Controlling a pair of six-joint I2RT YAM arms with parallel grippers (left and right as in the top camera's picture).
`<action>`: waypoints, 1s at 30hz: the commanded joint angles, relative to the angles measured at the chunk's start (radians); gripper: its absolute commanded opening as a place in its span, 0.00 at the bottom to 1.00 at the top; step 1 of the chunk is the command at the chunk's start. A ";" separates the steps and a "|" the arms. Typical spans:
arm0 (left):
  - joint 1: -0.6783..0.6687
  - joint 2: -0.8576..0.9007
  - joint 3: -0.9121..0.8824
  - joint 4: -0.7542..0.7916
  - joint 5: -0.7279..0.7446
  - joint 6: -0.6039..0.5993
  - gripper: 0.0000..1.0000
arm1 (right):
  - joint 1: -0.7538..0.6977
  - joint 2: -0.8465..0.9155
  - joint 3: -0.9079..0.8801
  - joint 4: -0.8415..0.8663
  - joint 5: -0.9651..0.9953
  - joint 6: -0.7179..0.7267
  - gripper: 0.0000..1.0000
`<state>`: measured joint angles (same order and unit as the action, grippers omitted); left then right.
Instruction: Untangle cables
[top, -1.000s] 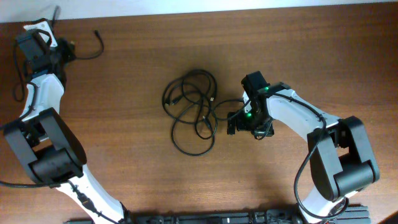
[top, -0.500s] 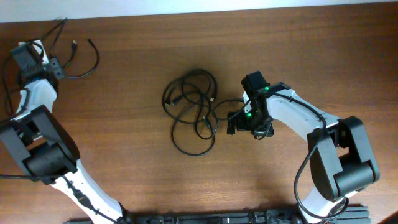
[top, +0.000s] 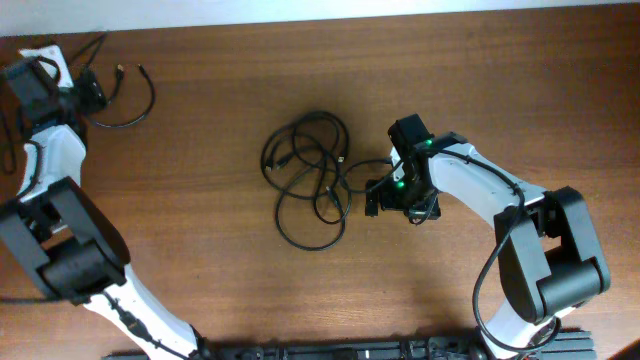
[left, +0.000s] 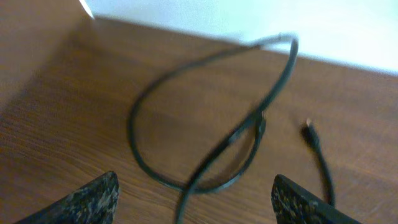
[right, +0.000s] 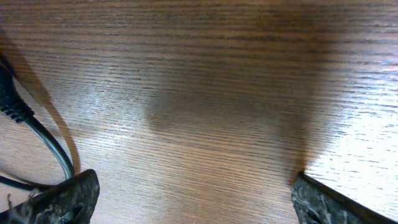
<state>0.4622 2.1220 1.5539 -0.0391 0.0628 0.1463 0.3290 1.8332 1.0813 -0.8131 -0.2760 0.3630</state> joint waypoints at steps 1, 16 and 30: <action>0.004 0.084 0.003 0.023 0.027 0.006 0.78 | 0.005 0.088 -0.058 0.048 0.000 -0.032 0.98; 0.041 0.154 0.042 0.110 0.252 -0.761 0.00 | 0.005 0.088 -0.058 0.047 0.000 -0.032 0.98; 0.090 0.131 0.042 0.061 0.526 -0.705 0.56 | 0.005 0.088 -0.058 0.045 0.000 -0.033 0.98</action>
<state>0.5198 2.2669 1.5772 0.0418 0.5278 -0.6174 0.3290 1.8332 1.0805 -0.8120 -0.2752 0.3634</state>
